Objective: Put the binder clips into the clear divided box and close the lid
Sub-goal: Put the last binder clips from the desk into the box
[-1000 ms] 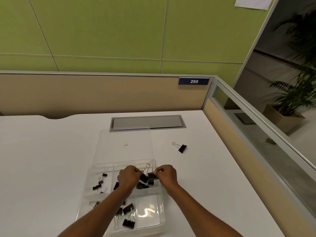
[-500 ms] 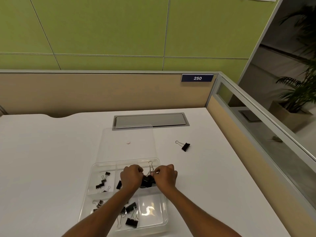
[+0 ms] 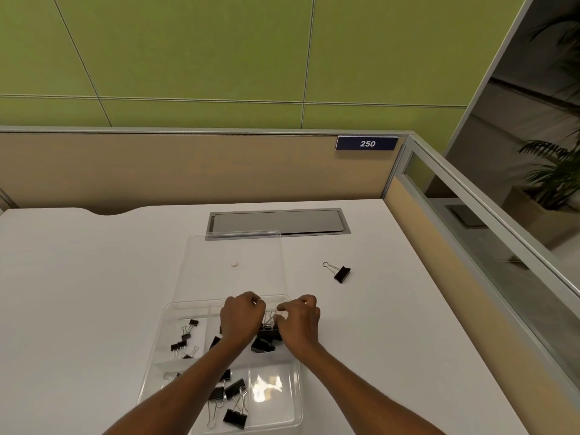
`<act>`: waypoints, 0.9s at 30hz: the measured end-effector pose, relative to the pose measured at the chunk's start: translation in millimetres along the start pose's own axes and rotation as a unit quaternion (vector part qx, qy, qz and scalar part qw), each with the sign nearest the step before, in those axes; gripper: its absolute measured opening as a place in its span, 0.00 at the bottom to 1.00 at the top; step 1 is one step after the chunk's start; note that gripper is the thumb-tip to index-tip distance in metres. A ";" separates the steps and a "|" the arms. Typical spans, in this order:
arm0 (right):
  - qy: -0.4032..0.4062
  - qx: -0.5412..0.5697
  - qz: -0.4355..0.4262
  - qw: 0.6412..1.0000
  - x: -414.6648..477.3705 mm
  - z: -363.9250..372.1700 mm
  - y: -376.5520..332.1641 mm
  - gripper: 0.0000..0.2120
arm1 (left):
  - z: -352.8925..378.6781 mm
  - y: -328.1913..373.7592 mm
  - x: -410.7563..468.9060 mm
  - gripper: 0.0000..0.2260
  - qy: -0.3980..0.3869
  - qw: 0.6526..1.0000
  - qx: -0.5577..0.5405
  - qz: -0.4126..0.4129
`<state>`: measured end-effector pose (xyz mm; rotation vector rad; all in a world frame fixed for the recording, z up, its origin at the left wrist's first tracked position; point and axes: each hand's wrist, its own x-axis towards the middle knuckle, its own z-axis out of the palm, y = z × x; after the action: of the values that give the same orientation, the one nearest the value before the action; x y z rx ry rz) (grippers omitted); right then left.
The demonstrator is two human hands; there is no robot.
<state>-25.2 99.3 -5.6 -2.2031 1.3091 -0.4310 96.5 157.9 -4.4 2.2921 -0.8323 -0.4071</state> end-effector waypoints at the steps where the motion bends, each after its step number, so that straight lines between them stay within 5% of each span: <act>1: 0.003 0.006 -0.008 1.000 2.7 -2.4 1.0 0.12 | 1.5 3.3 2.1 0.12 0.002 1.000 0.002 0.009; 15: 0.056 0.044 0.099 0.992 78.8 -48.3 66.9 0.07 | 43.0 68.1 41.8 0.14 -0.028 0.996 0.047 0.072; 27: 0.015 -0.003 0.131 0.991 145.8 -67.2 124.6 0.15 | 91.7 103.6 71.0 0.19 -0.076 0.987 0.110 0.088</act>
<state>-78.7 -95.8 -25.3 -1.9985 1.5924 -0.3602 58.5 7.1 -6.5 2.3844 -1.1983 -0.4325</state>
